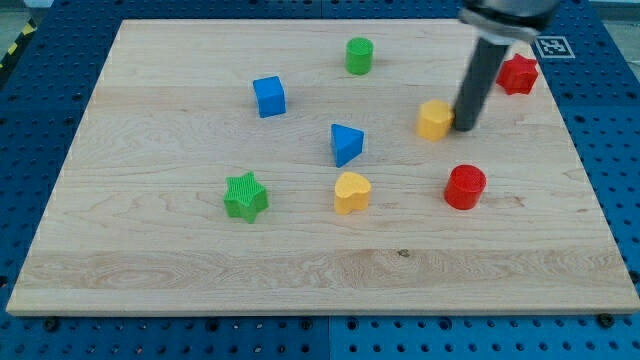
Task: Move the blue cube closer to the yellow hexagon
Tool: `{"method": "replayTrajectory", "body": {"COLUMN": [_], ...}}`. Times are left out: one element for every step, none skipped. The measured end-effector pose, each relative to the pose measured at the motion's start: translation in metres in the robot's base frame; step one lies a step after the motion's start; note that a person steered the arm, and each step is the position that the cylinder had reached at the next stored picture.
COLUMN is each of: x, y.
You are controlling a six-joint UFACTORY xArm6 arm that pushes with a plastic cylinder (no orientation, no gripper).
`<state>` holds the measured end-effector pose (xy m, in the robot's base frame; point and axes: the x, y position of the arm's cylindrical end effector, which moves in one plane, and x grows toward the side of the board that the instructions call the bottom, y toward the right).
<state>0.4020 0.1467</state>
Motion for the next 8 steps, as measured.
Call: {"method": "replayTrajectory", "body": {"x": [0.003,-0.002,-0.018,-0.019,-0.019,0.006,0.058,0.062], "y": [-0.052,-0.107,-0.152,-0.153,-0.082,-0.046,-0.054,-0.059]}}
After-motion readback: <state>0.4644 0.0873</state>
